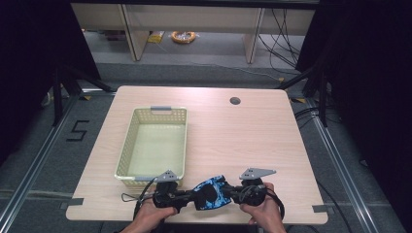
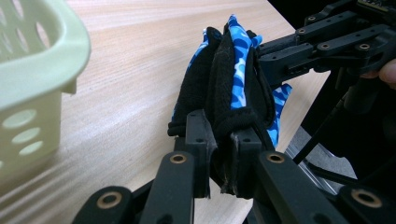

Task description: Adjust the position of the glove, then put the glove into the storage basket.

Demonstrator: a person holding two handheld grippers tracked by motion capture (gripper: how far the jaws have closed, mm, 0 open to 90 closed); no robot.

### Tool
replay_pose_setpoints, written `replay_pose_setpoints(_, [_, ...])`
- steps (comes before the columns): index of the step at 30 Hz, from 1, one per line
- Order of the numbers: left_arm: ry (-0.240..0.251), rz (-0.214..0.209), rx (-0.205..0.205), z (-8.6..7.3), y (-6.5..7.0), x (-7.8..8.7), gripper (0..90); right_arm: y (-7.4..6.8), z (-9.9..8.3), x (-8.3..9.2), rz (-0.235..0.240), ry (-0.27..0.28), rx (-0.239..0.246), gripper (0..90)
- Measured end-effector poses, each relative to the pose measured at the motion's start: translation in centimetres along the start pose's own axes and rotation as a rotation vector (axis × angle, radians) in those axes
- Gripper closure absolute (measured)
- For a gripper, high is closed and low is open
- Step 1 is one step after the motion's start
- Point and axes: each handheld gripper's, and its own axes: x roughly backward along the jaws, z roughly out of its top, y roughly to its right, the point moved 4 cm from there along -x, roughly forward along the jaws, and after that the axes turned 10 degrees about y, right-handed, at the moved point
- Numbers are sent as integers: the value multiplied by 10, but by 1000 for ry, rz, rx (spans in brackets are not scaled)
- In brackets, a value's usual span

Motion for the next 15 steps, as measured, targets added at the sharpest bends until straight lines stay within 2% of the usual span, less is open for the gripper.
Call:
replay_pose_setpoints(4, [0, -12, -8, 1, 1, 2, 806, -2, 1, 2, -21, -4, 0, 823])
replay_pose_setpoints(9, [5, -14, 0, 2, 2, 7, 805, -6, 3, 2, -2, 12, 0, 824])
replay_pose_setpoints(10, [4, -18, -1, 2, 3, 8, 805, -9, 3, 3, -5, 6, -22, 823])
replay_pose_setpoints(11, [5, -18, -1, 2, 3, 9, 805, -8, 3, 3, -4, 10, -1, 824])
replay_pose_setpoints(14, [11, -22, -16, 4, 6, 14, 803, -13, 5, 4, -3, 15, 5, 823])
replay_pose_setpoints(15, [15, -21, -18, 5, 7, 16, 803, -15, 7, 6, -18, 12, 6, 824])
